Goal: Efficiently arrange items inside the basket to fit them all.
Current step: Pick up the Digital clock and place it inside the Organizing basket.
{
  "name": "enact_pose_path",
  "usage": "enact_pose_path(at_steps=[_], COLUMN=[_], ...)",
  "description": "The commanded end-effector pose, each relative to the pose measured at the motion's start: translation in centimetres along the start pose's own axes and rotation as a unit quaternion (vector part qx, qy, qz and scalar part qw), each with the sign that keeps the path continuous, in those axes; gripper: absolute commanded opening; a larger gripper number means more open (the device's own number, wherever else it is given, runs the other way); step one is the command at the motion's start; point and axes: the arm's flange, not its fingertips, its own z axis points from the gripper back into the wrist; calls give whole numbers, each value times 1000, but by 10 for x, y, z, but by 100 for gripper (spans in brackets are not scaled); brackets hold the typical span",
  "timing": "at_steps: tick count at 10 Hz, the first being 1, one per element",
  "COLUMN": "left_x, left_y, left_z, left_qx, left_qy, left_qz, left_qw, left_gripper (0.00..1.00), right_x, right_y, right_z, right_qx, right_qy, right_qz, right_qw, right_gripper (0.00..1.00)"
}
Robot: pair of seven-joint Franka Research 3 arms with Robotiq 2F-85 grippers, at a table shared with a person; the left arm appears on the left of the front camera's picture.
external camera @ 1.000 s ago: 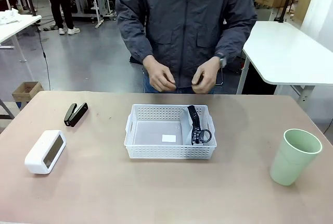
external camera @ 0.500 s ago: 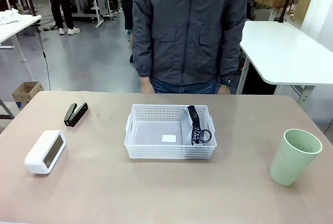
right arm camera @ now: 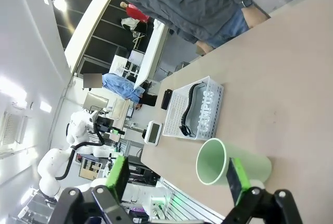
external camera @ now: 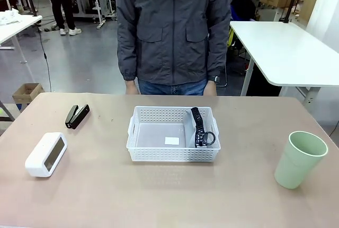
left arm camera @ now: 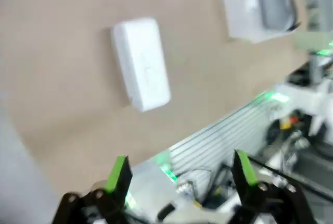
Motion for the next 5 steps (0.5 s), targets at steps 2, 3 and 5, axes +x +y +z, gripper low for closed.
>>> enact_pose_path(at_steps=[2,3,5], left_x=[20,28,30], left_y=[-14,-15,-19], left_z=[-36,-54,-35], left_qx=[126,158,121], left_qy=[-17,-25,3], left_qz=[-22,-14,-36], left_qw=[992,987,992], left_gripper=[100,100,100], right_x=[4,4,4], right_y=[1,1,1], right_z=[1,1,1], right_qx=[10,10,10], right_qy=[-5,-5,-5], right_qz=[14,14,14], right_qw=[1000,1000,1000], right_gripper=[100,100,100])
